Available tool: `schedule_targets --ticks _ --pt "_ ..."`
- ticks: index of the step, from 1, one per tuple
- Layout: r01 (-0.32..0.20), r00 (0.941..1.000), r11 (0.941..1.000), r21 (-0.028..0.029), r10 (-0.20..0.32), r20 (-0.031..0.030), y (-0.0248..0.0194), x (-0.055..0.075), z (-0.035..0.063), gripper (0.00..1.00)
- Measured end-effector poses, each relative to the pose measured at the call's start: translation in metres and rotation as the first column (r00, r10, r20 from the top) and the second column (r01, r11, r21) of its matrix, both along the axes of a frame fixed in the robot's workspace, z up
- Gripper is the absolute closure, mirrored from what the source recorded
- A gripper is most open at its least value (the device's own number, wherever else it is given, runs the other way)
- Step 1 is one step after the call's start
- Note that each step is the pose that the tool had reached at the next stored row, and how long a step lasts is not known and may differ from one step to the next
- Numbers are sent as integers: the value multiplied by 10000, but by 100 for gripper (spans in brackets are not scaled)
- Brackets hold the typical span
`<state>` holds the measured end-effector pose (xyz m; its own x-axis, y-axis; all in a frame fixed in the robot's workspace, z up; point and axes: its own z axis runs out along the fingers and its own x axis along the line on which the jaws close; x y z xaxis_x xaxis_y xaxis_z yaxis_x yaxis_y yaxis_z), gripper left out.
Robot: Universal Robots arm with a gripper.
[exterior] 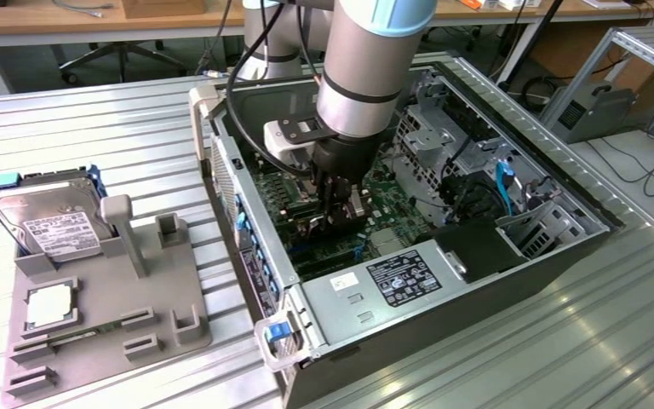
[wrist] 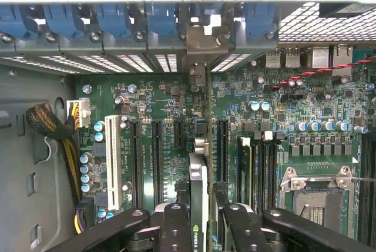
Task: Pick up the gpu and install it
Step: 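Insert the gpu into the slot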
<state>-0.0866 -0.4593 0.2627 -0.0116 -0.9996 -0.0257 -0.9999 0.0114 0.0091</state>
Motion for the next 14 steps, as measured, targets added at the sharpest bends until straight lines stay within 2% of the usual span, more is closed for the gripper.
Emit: schedule_targets --ticks 14 --pt "-34 10000 10000 -4 34 4 0 0 24 74"
